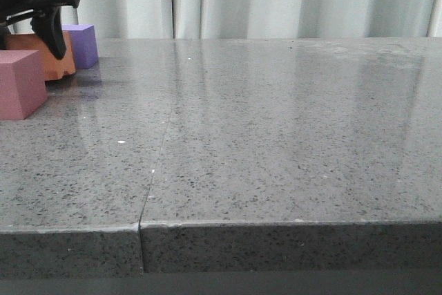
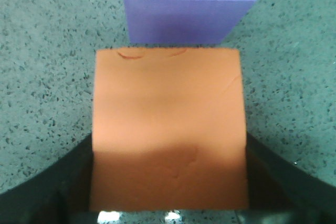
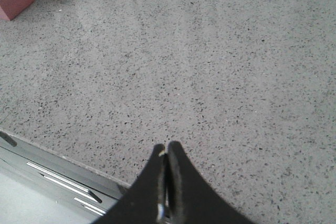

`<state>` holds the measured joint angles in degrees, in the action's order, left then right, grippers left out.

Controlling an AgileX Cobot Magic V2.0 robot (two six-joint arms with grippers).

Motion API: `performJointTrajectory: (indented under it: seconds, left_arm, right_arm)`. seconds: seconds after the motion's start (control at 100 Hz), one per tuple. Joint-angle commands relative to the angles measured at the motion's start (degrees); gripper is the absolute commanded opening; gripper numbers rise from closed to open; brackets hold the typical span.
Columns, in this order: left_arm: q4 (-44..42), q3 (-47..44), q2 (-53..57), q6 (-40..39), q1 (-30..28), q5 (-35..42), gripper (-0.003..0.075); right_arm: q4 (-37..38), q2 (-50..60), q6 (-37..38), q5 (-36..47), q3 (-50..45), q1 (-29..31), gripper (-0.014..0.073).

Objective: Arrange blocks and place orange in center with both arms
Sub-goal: 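Lift the orange cube with the left gripper toward the pink and purple cubes, then set the orange cube between the pink and purple cubes and release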

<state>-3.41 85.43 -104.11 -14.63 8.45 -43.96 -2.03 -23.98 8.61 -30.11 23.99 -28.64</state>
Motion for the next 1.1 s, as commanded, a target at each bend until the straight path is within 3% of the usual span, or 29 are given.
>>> performJointTrajectory:
  seconds: [0.0, 0.1, 0.22, 0.27, 0.68, 0.82, 1.09]
  left_arm:
    - [0.48, 1.68, 2.34, -0.56, -0.16, 2.97, 0.0302]
    - [0.48, 1.68, 2.30, -0.34, -0.16, 2.86, 0.0410]
    - [0.48, 1.68, 2.41, -0.21, -0.16, 2.61, 0.0601]
    - [0.48, 1.68, 2.49, -0.21, -0.16, 2.53, 0.0640]
    - [-0.48, 1.40, 8.76, -0.12, 0.99, 3.13, 0.0634]
    - [-1.05, -0.13, 13.20, -0.12, 1.53, 4.13, 0.0518]
    - [-1.40, -8.98, 23.82, -0.12, 1.53, 7.48, 0.0018]
  right_arm:
    - [0.19, -0.15, -0.76, 4.23, 1.55, 0.07, -0.0069]
    - [0.19, -0.15, -0.76, 4.23, 1.55, 0.07, -0.0069]
    - [0.19, -0.15, -0.76, 4.23, 1.55, 0.07, -0.0069]
    - [0.19, -0.15, -0.76, 4.23, 1.55, 0.07, -0.0069]
    - [0.19, -0.15, -0.76, 4.23, 1.55, 0.07, -0.0069]
    - [0.19, -0.15, -0.76, 4.23, 1.55, 0.07, -0.0069]
    - [0.19, -0.15, -0.76, 4.23, 1.55, 0.07, -0.0069]
